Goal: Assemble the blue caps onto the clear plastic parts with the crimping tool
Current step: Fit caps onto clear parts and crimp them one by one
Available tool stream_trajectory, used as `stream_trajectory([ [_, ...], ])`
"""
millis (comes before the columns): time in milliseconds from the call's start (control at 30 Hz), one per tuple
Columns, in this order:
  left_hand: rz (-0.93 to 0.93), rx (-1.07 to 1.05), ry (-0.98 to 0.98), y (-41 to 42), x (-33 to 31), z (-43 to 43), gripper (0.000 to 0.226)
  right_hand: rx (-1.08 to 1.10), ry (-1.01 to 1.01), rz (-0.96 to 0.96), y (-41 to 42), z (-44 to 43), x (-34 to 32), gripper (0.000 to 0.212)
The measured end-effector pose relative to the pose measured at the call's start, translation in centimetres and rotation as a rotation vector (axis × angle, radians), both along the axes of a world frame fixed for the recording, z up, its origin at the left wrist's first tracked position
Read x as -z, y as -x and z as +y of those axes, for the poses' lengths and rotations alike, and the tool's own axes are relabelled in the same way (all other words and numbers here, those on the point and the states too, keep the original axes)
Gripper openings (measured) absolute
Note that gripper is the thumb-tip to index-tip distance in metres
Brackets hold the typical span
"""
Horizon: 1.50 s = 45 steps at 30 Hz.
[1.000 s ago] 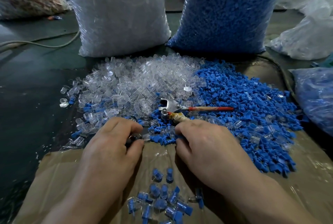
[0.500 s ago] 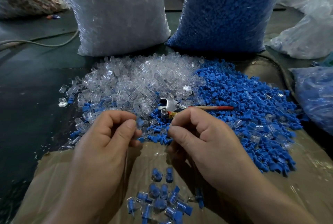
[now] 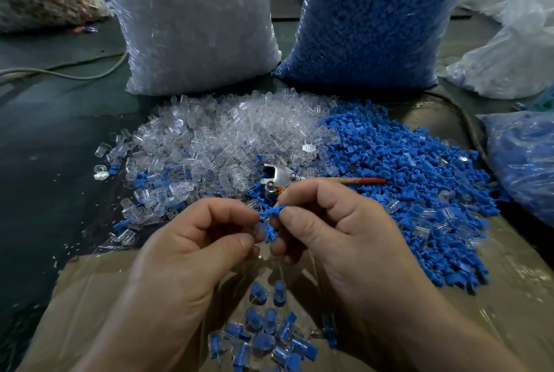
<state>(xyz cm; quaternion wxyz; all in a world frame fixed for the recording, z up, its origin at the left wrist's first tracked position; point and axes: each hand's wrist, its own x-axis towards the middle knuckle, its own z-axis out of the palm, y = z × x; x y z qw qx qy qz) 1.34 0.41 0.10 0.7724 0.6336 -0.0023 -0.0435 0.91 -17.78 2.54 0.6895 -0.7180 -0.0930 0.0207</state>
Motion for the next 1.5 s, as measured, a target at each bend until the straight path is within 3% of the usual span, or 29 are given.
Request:
stream_trajectory([
  [200,-0.031,0.021,-0.009,0.0,-0.3,-0.1,0.036,-0.039,0.291,-0.107,0.2,0.1,-0.1,0.008],
  [600,0.054,0.046,0.062,-0.1,-0.1,-0.3,0.038,0.039,0.556,-0.420,0.1,0.2,-0.1,0.008],
  [767,-0.032,-0.004,-0.235,0.2,0.1,-0.5,0.019,0.010,0.679,-0.415,0.1,0.2,0.2,0.010],
  [867,-0.086,-0.008,-0.370,0.6,-0.1,-0.3,0.027,0.031,0.727,-0.447,0.1,0.6,0.4,0.019],
  [967,-0.109,0.019,-0.389,0.7,-0.3,-0.5,0.041,0.034,0.761,-0.460,0.2,0.9,0.3,0.027],
  [1200,-0.065,-0.064,-0.357,0.3,0.4,-0.5,0.037,0.065,0.905,-0.565,0.1,0.7,-0.1,0.029],
  [1300,-0.028,-0.054,-0.310,0.0,0.4,-0.3,0.019,0.152,1.123,-0.396,-0.9,-0.7,-0.2,0.046],
  [1400,0.057,-0.045,-0.262,-0.1,0.2,0.1,0.026,0.164,1.348,-0.123,-1.9,-2.9,0.2,0.071],
  [1500,0.155,-0.045,-0.131,-0.2,-0.2,0.0,0.024,0.135,1.427,-0.103,-2.3,-3.6,0.6,0.070],
])
